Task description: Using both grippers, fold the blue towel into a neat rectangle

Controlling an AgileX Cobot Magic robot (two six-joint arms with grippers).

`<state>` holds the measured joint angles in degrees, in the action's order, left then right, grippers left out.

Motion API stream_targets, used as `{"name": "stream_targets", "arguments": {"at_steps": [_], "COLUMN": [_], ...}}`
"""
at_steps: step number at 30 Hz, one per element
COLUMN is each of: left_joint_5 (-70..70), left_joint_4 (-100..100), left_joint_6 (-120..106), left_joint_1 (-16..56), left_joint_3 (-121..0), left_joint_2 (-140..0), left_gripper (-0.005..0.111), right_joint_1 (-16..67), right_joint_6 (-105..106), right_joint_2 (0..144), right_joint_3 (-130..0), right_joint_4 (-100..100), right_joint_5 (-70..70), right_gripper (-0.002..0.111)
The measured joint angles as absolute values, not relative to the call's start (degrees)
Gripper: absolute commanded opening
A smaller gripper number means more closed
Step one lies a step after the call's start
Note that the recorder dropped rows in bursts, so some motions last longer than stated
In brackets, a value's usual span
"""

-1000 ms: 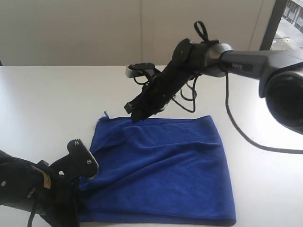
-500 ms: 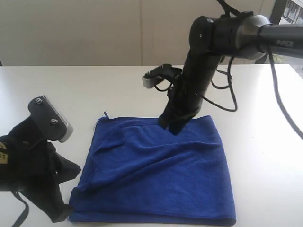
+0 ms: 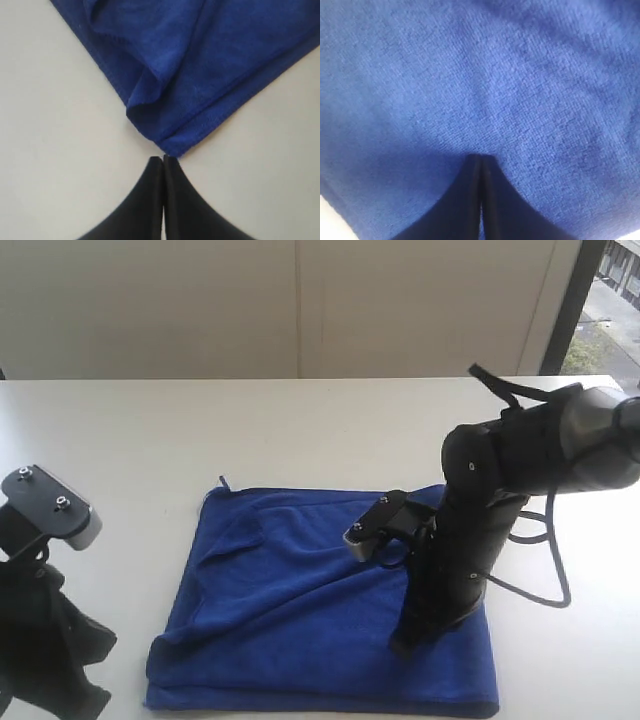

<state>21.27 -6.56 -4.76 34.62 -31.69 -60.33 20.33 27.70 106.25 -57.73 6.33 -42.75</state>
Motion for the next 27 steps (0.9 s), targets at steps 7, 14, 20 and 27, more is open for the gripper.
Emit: {"name": "stream_targets", "arguments": {"at_steps": [7, 14, 20, 27], "left_joint_5": [21.7, 20.7, 20.6, 20.6], "left_joint_4": [-7.3, -7.9, -7.9, -7.9], "left_joint_6": [-4.8, -4.8, -4.8, -4.8], "left_joint_1": [34.6, 34.6, 34.6, 34.6], "left_joint_3": [-27.0, -26.2, -26.2, -26.2], "left_joint_2": [-59.6, -56.4, -53.7, -52.4], "left_gripper": [0.000, 0.000, 0.000, 0.000], "right_joint_1": [23.1, 33.2, 43.9, 53.1], "right_joint_6": [25.7, 20.5, 19.0, 19.0], "right_joint_2": [104.9, 104.1, 104.1, 104.2], "right_joint_3": [-54.4, -53.1, -53.1, -54.6], "right_joint_4": [3.9, 0.9, 6.2, 15.3], "right_joint_5": [-40.5, -43.9, -46.8, -46.5], "right_gripper": [0.000, 0.000, 0.000, 0.000]}}
